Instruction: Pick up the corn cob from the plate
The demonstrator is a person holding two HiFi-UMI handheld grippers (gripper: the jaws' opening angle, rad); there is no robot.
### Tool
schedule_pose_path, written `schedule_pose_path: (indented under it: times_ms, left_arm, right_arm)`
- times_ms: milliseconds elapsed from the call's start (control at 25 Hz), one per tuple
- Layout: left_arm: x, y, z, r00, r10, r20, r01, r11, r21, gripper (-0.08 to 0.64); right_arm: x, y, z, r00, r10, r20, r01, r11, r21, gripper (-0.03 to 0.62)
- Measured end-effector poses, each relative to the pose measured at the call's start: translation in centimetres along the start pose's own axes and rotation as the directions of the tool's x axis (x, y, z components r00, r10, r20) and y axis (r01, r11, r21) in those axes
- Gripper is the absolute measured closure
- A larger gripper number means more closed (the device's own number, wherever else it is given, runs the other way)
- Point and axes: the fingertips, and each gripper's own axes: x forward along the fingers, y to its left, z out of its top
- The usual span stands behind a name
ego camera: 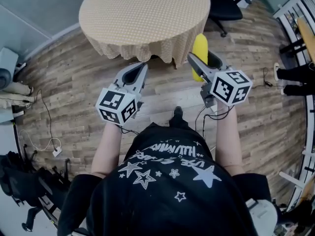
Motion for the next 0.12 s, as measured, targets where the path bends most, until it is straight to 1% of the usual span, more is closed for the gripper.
schedule_pose_path:
  times_ms: [120]
  left_arm:
    - [-1.5,-0.4,-0.6,1.000,-0.017,0.001,0.017,1.000,0.004,0.554]
  right_arm:
    - [-0.8,1.2,-1.1,1.000,-0.017,0.006,0.017,1.000,0.008,0.333]
